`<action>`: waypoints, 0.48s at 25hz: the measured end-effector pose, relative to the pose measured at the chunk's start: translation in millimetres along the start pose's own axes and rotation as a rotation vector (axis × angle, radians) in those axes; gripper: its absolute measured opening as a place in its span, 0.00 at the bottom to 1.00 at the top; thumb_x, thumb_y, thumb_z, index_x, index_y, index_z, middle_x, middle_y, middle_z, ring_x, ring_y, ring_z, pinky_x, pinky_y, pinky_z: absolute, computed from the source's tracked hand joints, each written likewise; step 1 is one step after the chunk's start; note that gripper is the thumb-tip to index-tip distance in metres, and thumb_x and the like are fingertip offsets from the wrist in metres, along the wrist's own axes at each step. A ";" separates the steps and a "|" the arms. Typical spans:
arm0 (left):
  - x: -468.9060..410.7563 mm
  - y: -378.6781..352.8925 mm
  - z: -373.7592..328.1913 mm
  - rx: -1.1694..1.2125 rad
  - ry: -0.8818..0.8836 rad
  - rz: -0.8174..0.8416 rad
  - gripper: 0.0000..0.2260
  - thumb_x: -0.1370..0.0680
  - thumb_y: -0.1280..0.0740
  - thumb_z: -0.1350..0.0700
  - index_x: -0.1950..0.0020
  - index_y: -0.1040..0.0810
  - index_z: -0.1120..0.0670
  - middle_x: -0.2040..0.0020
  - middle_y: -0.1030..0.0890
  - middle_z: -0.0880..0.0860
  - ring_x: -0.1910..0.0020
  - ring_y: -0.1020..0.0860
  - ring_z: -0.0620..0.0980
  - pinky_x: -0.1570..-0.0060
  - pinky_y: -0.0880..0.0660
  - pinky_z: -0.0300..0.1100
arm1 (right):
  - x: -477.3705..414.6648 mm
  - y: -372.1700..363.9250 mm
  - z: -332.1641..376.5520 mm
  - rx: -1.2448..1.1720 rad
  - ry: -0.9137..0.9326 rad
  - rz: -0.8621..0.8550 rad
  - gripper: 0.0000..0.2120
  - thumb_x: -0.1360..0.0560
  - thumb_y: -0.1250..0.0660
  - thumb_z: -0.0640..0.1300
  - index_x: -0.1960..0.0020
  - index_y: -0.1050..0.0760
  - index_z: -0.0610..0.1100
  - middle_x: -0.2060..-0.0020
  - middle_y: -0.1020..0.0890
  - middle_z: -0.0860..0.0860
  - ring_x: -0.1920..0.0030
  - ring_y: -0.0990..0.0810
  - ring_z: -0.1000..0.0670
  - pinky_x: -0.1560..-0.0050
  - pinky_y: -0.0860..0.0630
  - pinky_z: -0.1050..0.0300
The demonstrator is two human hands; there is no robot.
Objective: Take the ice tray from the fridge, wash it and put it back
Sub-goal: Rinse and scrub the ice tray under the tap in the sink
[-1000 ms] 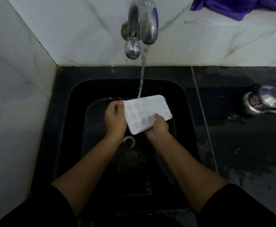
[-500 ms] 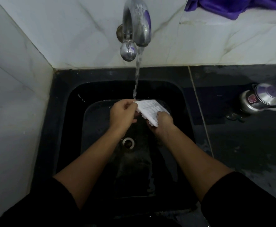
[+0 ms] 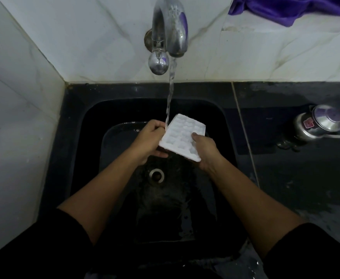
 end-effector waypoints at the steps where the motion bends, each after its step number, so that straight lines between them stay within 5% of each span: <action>1: -0.6 0.5 0.8 -0.013 -0.002 0.005 0.05 0.14 0.38 0.56 0.42 0.24 0.50 0.50 0.16 0.52 0.56 0.17 0.50 0.67 0.18 0.43 | 5.3 1.3 3.1 0.031 0.017 0.026 0.12 0.15 0.37 0.42 0.34 0.24 0.38 0.48 0.15 0.44 0.53 0.15 0.44 0.61 0.17 0.53; 5: -14.3 9.4 0.8 -0.073 -0.089 -0.096 0.03 0.15 0.36 0.53 0.43 0.24 0.47 0.47 0.17 0.52 0.54 0.18 0.48 0.63 0.24 0.41 | 31.3 -2.4 9.6 0.226 0.107 0.133 0.11 0.14 0.38 0.44 0.35 0.25 0.40 0.48 0.15 0.45 0.54 0.14 0.47 0.65 0.18 0.59; 9: -28.0 19.0 3.4 -0.117 -0.122 -0.237 0.07 0.14 0.36 0.51 0.37 0.26 0.49 0.45 0.18 0.52 0.55 0.20 0.46 0.61 0.26 0.40 | 43.5 3.8 4.4 0.385 0.218 0.191 0.16 0.15 0.36 0.50 0.31 0.26 0.46 0.41 0.15 0.47 0.46 0.13 0.45 0.46 0.15 0.43; 12: -22.7 11.1 2.1 -0.074 -0.148 -0.292 0.07 0.13 0.38 0.52 0.37 0.26 0.49 0.44 0.18 0.51 0.53 0.20 0.45 0.59 0.26 0.40 | 42.6 11.2 13.2 0.366 0.234 0.173 0.14 0.15 0.36 0.48 0.31 0.26 0.45 0.41 0.15 0.46 0.45 0.14 0.44 0.44 0.16 0.42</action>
Point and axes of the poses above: each hand's wrist, its own x-axis away from the middle knuckle, its own y-axis out of the back of the hand, z = x × y, the point moved 7 cm from there along -x, towards the middle knuckle
